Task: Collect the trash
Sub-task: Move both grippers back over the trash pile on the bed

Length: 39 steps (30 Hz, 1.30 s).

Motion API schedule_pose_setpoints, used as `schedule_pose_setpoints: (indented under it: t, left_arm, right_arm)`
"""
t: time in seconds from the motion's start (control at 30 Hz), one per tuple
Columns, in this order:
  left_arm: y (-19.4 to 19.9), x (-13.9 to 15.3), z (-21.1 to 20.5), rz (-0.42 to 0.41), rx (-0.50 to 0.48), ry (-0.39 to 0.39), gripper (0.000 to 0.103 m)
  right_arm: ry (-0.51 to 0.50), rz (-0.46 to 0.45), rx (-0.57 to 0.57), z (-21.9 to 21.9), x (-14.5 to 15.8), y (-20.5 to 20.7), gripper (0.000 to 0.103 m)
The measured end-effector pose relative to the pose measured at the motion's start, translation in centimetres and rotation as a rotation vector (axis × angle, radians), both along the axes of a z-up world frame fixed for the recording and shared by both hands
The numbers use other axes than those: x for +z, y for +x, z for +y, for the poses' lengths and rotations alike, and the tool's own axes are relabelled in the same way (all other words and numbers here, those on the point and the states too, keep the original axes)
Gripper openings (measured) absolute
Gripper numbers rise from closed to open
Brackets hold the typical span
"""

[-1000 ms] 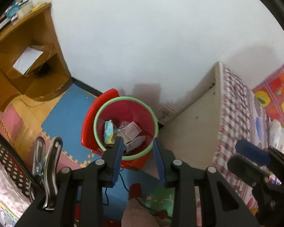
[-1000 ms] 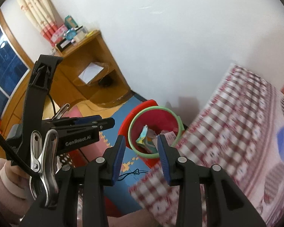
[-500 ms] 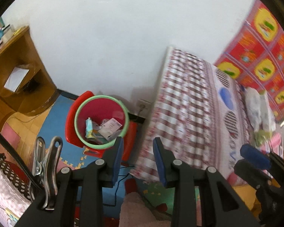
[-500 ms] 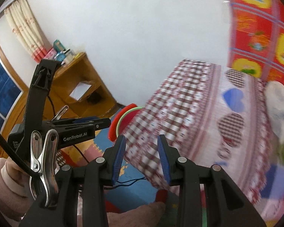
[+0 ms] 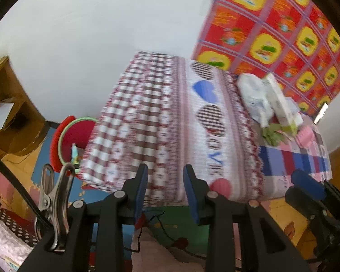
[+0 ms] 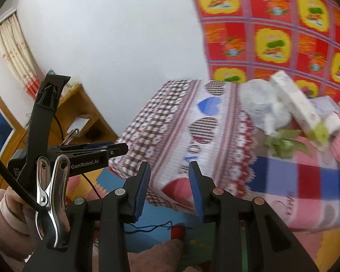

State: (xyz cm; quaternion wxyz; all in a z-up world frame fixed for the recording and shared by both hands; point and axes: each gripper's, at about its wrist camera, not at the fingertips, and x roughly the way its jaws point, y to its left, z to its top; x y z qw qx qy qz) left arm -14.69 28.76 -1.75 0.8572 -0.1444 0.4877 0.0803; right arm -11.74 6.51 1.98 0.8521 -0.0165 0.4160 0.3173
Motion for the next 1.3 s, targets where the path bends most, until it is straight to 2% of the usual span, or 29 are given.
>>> schedule_pose_setpoints:
  t: [0.4, 0.77, 1.03, 1.3]
  left_arm:
    - [2.6, 1.2, -10.8, -0.024, -0.129, 0.006, 0.033]
    - [8.3, 1.7, -19.3, -0.025, -0.299, 0.006, 0.033]
    - [14.3, 0.5, -23.4, -0.009, -0.377, -0.004, 0.034]
    - [19.0, -1.6, -25.1, 0.062, -0.372, -0.008, 0.034]
  right_arm:
    - [0.006, -0.02, -0.163, -10.2, 0.2, 1.3, 0.036]
    - [-0.002, 0.004, -0.335, -18.6, -1.2, 4.9, 0.036]
    - [-0.01, 0.045, -0.434, -23.5, -2.7, 9.3, 0.036]
    - [0.002, 0.092, -0.483, -28.0, -4.4, 13.3, 0.036]
